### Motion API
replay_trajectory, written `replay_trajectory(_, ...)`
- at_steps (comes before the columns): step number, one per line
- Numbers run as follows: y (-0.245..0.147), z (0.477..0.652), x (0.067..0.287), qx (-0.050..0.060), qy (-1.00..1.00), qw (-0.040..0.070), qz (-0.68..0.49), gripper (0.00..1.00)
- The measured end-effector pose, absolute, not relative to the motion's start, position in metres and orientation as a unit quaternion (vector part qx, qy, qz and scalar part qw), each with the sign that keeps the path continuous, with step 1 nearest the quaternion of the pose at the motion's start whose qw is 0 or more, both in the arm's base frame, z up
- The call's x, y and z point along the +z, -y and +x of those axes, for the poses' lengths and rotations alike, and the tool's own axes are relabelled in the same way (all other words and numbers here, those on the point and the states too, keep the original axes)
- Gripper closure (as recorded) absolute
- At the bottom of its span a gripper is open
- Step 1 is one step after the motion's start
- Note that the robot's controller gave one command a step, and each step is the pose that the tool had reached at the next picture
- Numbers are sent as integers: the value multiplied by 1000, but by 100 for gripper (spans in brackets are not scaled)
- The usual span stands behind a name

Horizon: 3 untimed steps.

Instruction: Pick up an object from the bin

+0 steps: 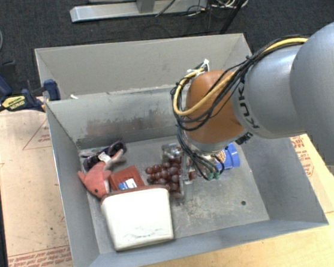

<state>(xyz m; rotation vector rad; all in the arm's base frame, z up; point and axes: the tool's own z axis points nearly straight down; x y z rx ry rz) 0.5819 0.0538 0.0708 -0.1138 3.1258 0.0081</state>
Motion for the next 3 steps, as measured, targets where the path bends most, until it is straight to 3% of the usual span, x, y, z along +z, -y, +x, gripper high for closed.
replay_trajectory(1,-45,616,70,2,-998,0,-57,100)
replay_trajectory(3,-45,614,74,2,-998,-2,-57,100)
